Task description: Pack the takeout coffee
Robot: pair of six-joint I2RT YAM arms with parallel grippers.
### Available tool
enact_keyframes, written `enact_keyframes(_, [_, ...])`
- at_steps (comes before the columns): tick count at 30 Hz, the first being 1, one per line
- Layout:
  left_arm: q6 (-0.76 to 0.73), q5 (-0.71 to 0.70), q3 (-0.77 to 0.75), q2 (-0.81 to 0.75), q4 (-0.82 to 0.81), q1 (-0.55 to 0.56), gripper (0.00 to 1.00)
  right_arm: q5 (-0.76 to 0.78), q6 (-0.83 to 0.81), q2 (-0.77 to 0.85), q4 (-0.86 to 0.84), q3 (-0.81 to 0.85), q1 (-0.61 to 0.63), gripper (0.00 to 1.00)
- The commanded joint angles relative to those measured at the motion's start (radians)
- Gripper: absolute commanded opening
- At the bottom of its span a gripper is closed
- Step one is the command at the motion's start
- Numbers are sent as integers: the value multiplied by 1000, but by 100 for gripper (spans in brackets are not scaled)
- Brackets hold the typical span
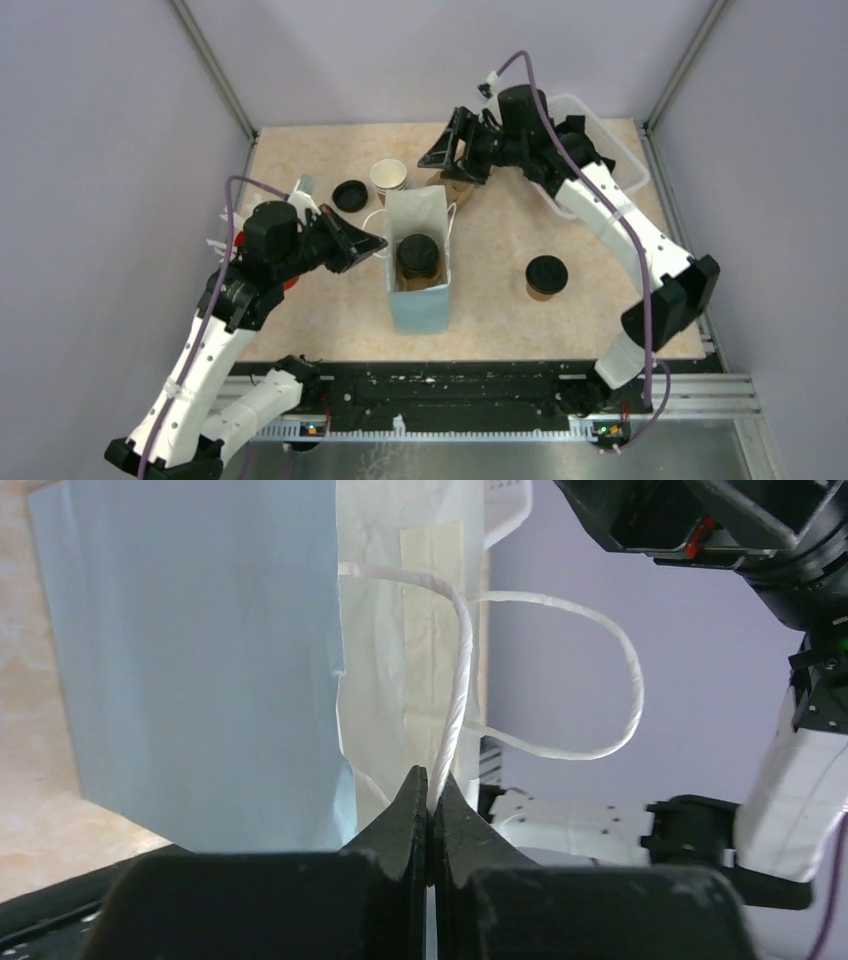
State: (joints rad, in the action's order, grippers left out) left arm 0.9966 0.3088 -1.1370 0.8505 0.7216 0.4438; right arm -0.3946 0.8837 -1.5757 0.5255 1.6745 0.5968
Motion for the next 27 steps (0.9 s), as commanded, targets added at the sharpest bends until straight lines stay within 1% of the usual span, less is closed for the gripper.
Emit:
enact_keyframes(1, [225, -42, 93, -116, -160, 0, 0, 29, -295, -110, 459, 369, -6, 70])
enact_keyframes(3, [250, -60, 124, -139, -175, 0, 0, 121, -390, -151, 708, 564, 8, 76])
enact_keyframes(4, [252, -59, 132, -141, -178, 0, 0, 168, -409, -156, 791, 627, 24, 79])
enact_keyframes(6, [245, -59, 129, -134, -167, 1, 0, 239, -406, -131, 874, 673, 69, 82])
enact_keyframes(8, [227, -57, 116, -122, -153, 0, 0, 298, -369, -89, 887, 626, 136, 86])
enact_keyframes(9, [216, -61, 106, -118, -144, 0, 0, 328, -343, -69, 875, 579, 173, 90])
enact_keyframes(10, [203, -64, 98, -113, -137, 0, 0, 365, -314, -54, 865, 549, 211, 92])
enact_keyframes(12, [180, -71, 82, -103, -125, 1, 0, 453, -268, -31, 843, 510, 287, 92])
enact_keyframes(14, [166, -72, 69, -96, -117, 1, 0, 517, -239, -25, 832, 503, 344, 88])
enact_keyframes(16, [155, -66, 66, -88, -116, 0, 0, 550, -231, -24, 815, 506, 384, 81])
enact_keyframes(19, [131, -48, 55, -81, -90, 0, 0, 548, -255, -3, 748, 459, 380, 65])
enact_keyframes(20, [119, -46, 47, -81, -66, 0, 0, 545, -271, 3, 717, 438, 364, 51])
enact_keyframes(21, [109, -47, 41, -86, -40, 1, 0, 538, -291, 12, 682, 416, 338, 33])
enact_keyframes(22, [102, -52, 38, -93, -14, 1, 0, 525, -305, 20, 648, 392, 298, 9])
enact_keyframes(23, [99, -57, 38, -111, 11, 1, 0, 505, -328, 31, 606, 357, 252, 0])
enact_keyframes(25, [107, -62, 54, -143, 26, 1, 0, 359, -386, 46, 494, 282, 143, 0])
enact_keyframes(27, [125, -59, 87, -173, 23, 1, 1, 193, -432, 40, 386, 228, 63, 0])
